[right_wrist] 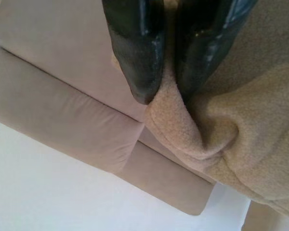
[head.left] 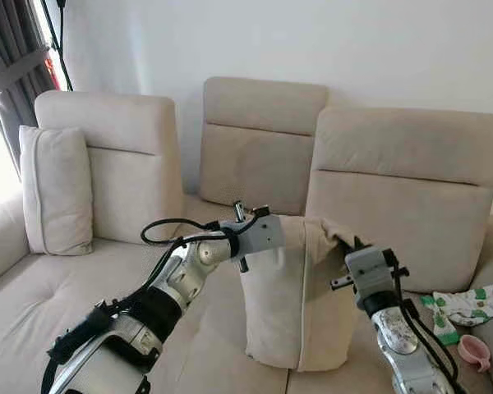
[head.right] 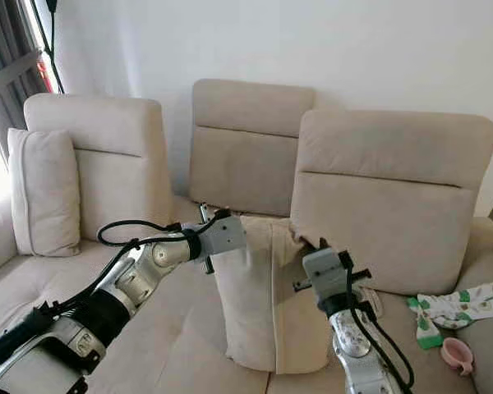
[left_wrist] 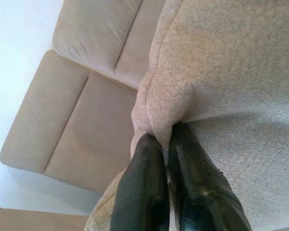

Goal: Move the pillow to the sofa from floor

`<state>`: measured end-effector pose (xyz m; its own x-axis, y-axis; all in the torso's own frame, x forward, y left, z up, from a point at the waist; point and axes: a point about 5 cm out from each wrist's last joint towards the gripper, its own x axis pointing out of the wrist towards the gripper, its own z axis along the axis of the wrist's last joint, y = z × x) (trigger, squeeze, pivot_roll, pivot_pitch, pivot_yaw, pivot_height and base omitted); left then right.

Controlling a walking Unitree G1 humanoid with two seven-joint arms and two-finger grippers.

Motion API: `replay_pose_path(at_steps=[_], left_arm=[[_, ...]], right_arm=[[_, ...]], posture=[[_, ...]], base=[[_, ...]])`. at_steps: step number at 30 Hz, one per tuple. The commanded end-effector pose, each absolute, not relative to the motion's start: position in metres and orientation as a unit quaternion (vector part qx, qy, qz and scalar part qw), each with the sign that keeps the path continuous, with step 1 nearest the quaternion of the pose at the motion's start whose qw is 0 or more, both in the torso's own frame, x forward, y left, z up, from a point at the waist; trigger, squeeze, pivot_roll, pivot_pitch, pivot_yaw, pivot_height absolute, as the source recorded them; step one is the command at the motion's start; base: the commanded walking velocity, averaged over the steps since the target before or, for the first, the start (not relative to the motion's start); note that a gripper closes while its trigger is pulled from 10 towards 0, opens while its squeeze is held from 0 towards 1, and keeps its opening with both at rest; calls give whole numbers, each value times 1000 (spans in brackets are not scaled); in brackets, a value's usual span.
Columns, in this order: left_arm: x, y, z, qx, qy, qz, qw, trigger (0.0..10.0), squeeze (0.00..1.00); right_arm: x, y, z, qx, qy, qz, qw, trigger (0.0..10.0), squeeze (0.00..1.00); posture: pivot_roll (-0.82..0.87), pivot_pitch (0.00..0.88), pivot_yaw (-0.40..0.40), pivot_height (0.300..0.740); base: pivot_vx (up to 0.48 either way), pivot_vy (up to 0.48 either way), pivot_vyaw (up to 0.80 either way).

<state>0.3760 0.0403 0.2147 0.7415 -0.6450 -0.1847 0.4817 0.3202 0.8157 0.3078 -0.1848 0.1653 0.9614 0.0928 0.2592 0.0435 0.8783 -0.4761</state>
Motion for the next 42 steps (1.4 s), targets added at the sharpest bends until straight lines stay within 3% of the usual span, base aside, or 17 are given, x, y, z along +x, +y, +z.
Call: replay_pose_path(at_steps=[1,9,10,11,12,15,16,17,18,20,21,29,40,41,42], left_arm=[[374,31,222,462,-115,-359,803,10000,0],[372,23,216,450,-111,-383,799,10000,0],[371,23,214,442,-108,-390,801,10000,788],[370,22,212,437,-107,-393,802,10000,788],[369,21,211,438,-110,-392,802,10000,1000],[369,19,212,441,-119,-386,802,10000,1000],[369,17,216,435,-131,-380,806,10000,314],[369,17,216,435,-131,-380,806,10000,314],[369,16,221,427,-145,-372,811,10000,0],[370,15,226,420,-161,-363,816,10000,0],[370,14,233,410,-180,-351,823,10000,0],[372,21,267,355,-263,-283,851,10000,0],[374,23,266,339,-267,-274,860,10000,0],[374,24,266,338,-266,-273,861,10000,0],[374,24,265,337,-266,-272,861,10000,0]], right_arm=[[306,-178,169,-240,-147,21,959,10000,0],[305,-169,160,-237,-116,55,963,10000,0],[305,-169,158,-236,-111,56,964,10000,643],[305,-170,158,-236,-108,55,964,10000,643],[305,-170,157,-235,-106,54,965,10000,1000],[305,-171,157,-237,-103,50,965,10000,1000],[306,-172,157,-245,-99,43,964,10000,1000],[306,-172,157,-245,-99,43,964,10000,1000],[306,-174,157,-251,-96,36,962,10000,1000],[307,-175,157,-256,-93,31,962,10000,976],[308,-177,156,-263,-89,25,960,10000,0],[311,-191,155,-293,-69,-29,953,10000,0],[311,-193,164,-302,-92,-51,947,10000,0],[310,-195,167,-300,-101,-59,947,10000,1000],[310,-196,169,-298,-106,-65,946,10000,1000]], posture=[[-34,0,37,740],[-35,0,35,740],[-35,0,35,740],[-35,0,35,740],[-34,0,33,740],[-33,0,32,740],[-33,0,32,740],[-33,0,32,740],[-33,0,32,740],[-31,0,32,740],[-31,0,32,740],[-27,0,32,740],[-24,0,30,740],[-24,0,30,740],[-24,0,30,740]], base=[[0,0,0],[0,0,0],[0,0,0],[0,0,0],[0,0,0],[0,0,0],[0,0,0],[0,0,0],[0,0,0],[0,0,0],[0,0,0],[0,0,0],[0,0,0],[0,0,0],[0,0,0]])
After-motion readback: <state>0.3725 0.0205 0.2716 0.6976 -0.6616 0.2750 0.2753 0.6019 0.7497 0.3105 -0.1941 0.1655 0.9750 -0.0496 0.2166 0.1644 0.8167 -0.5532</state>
